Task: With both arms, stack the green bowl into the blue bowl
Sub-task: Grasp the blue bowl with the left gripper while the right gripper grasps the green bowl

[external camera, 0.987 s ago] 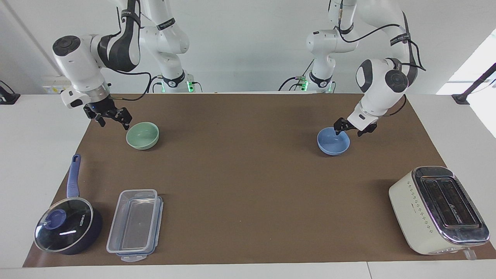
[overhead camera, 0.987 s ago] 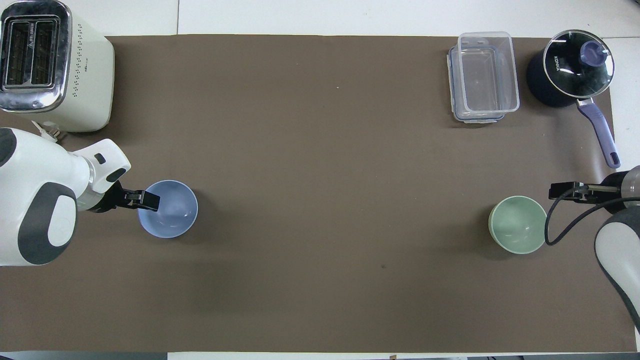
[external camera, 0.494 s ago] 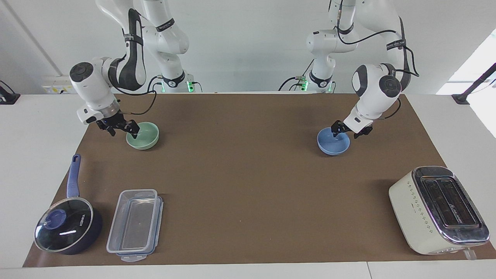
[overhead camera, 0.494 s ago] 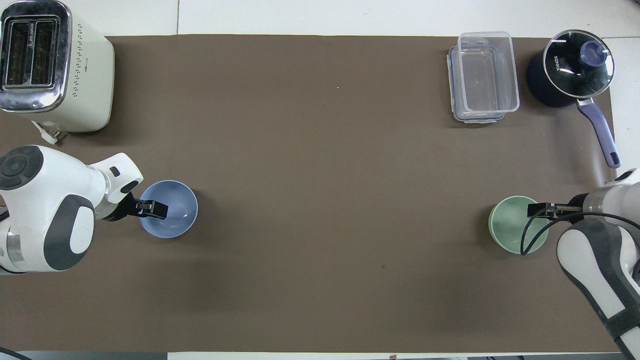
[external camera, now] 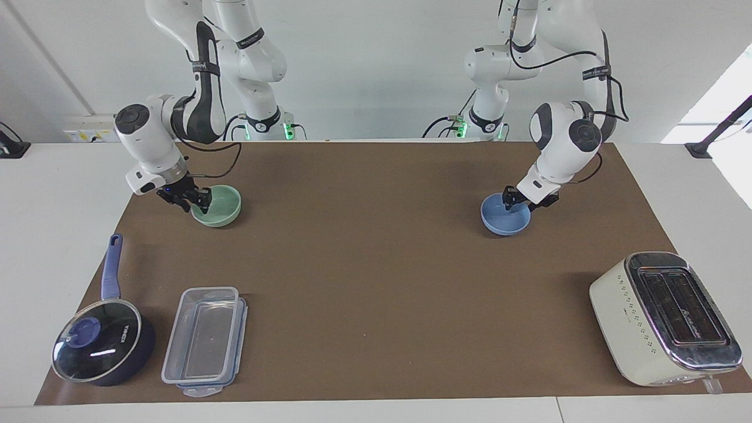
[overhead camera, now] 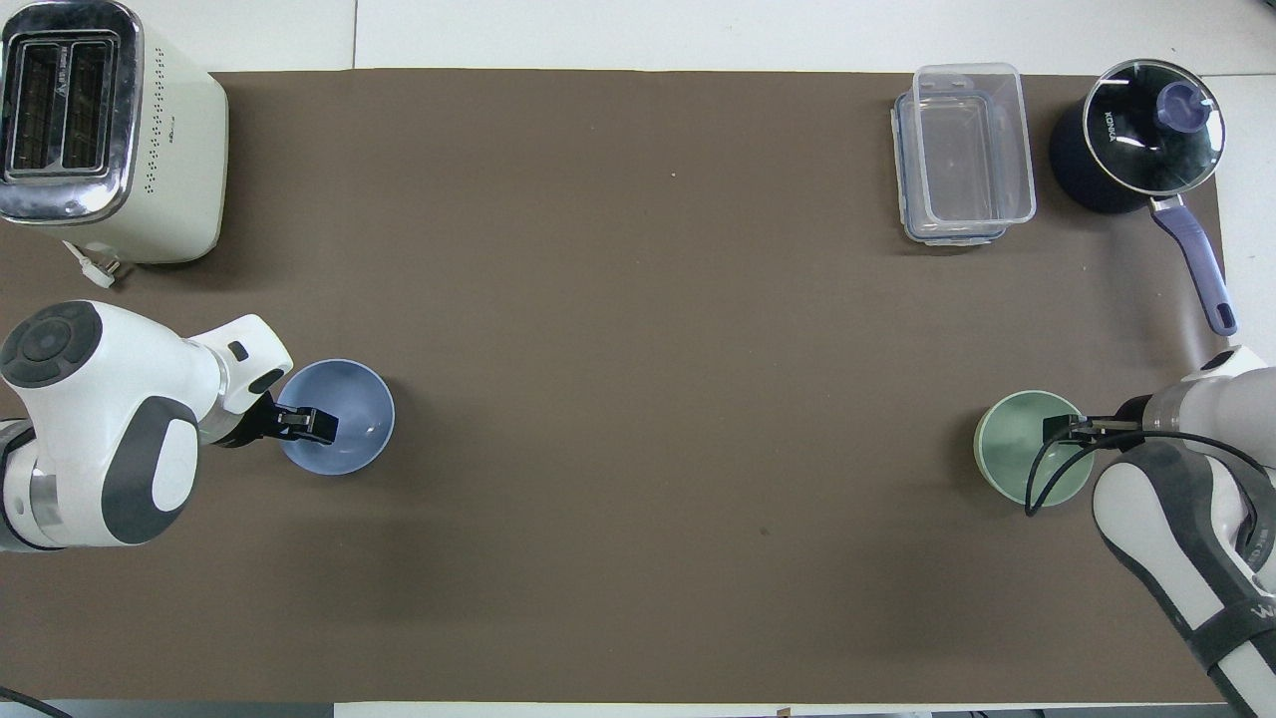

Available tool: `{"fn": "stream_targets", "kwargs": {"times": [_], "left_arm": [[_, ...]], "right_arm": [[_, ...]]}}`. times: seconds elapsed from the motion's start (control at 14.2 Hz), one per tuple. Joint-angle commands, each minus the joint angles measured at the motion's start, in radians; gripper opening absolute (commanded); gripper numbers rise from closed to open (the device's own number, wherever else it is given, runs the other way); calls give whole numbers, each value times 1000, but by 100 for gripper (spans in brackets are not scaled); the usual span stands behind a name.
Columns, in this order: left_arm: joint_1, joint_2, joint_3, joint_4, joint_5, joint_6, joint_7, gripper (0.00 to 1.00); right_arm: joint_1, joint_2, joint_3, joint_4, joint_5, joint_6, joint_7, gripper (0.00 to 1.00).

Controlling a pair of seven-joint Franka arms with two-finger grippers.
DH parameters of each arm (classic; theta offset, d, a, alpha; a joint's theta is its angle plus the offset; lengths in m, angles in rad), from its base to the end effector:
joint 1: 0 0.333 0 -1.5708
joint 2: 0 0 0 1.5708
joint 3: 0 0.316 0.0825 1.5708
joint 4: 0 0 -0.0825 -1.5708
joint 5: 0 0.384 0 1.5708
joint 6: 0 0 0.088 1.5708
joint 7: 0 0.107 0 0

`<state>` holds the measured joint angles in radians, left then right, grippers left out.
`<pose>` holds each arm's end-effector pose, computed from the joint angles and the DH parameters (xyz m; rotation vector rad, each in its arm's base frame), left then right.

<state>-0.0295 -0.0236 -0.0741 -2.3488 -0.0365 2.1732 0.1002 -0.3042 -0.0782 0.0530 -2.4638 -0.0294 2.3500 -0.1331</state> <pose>0.4794 -0.0512 0.3289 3.0935 -0.2802 -0.2366 0.4504 -0.1161 0.3216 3.1199 -0.1519 -0.0622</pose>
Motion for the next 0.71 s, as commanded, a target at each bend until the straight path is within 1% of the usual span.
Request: {"fn": "stream_targets", "kwargs": {"times": [0.0,0.07,0.21,0.28,0.35,0.42,0.49,0.56,0.63], "left_arm": [[10,-7,4,-17,17,33,44,0],[10,-4,4,-9,17,30,52,0],[0,20,2,69,17,-15,46,0],[-6,28,-1,139,17,-85,39,0],[-26,53,-4,228,15,-170,26,0],[-71,74,-4,315,10,-253,-6,0],[-114,97,-4,383,6,-307,-54,0],[-175,108,-6,410,3,-320,-122,0],[-255,106,-6,407,-15,-302,-202,0]], "right_arm": [[-33,-17,5,-12,14,-20,-62,0],[-33,-20,5,-9,13,-46,-62,0],[-32,-34,7,-6,12,-75,-62,0],[-30,-41,7,-4,12,-77,-62,0],[-29,-52,7,-1,12,-81,-62,0],[-24,-66,8,9,12,-90,-62,0],[-19,-78,8,26,12,-110,-56,0],[-19,-83,8,55,14,-130,-54,0],[-19,-84,10,90,14,-153,-54,0]]}}
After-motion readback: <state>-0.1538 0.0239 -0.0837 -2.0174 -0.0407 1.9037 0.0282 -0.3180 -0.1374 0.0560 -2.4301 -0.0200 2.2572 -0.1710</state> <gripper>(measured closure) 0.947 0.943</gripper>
